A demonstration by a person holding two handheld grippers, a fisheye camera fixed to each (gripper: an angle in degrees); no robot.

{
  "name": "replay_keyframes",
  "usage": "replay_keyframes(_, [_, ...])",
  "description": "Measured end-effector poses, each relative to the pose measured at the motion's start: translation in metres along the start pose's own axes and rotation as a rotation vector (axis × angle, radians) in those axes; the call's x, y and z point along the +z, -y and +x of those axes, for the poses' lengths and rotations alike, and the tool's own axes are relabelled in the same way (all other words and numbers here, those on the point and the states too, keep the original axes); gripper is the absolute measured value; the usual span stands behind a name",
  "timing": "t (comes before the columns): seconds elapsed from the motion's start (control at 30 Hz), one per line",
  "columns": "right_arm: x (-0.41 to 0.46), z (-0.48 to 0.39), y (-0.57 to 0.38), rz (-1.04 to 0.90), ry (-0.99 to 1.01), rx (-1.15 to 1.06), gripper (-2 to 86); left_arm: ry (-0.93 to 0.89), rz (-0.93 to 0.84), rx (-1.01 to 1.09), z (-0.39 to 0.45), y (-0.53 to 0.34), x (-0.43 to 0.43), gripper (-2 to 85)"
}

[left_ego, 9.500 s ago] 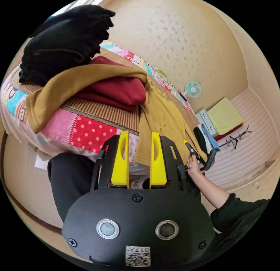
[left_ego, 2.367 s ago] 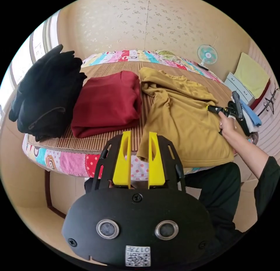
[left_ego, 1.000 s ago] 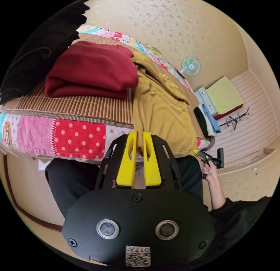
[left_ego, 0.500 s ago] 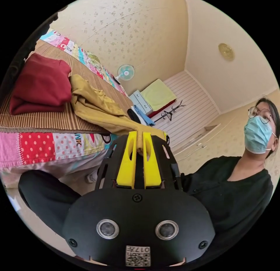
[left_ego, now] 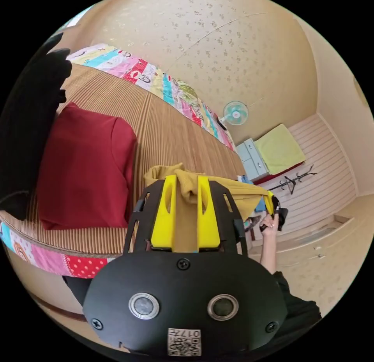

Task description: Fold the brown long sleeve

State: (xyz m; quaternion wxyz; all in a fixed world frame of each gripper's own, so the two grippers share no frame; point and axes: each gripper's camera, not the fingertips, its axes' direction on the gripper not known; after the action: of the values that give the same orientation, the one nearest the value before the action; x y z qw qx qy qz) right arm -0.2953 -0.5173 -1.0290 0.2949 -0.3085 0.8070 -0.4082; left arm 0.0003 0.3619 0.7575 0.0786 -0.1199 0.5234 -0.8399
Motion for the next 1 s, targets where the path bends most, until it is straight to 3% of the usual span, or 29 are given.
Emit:
replay_keyframes(0.07, [0.048, -0.010, 0.025, -0.042, -0.237, 0.036, 6.2, 0.227, 0.016, -0.019, 0.014, 0.032, 0.033, 13.1])
replay_keyframes(0.13, [0.083, -0.023, 0.027, -0.056, -0.374, 0.091, 6.0, 0.310, 0.029, 0.016, 0.032, 0.032, 0.053, 13.6])
replay_keyframes(0.23, [0.141, -0.051, -0.001, -0.138, -0.471, -0.030, 4.1, 0.360, 0.000, 0.119, 0.064, 0.005, 0.093, 13.7])
replay_keyframes(0.3, [0.192, -0.055, -0.044, -0.233, -0.668, -0.142, 3.4, 0.420, -0.022, 0.177, 0.081, -0.019, 0.122, 13.7])
replay_keyframes(0.43, [0.260, -0.017, -0.112, -0.438, -0.983, -0.254, 2.6, 0.713, -0.144, 0.318, 0.104, -0.069, 0.208, 13.4])
replay_keyframes(0.5, [0.264, -0.027, -0.142, -0.298, -1.022, -0.380, 2.1, 0.792, -0.084, 0.388, 0.111, -0.092, 0.228, 12.9])
replay_keyframes(0.67, [0.292, -0.045, -0.151, -0.293, -1.071, -0.396, 1.7, 0.812, 0.038, 0.381, 0.124, -0.122, 0.239, 12.5])
replay_keyframes(1.0, [0.322, -0.070, -0.163, -0.265, -1.064, -0.400, 1.4, 0.849, 0.083, 0.407, 0.141, -0.143, 0.252, 12.4])
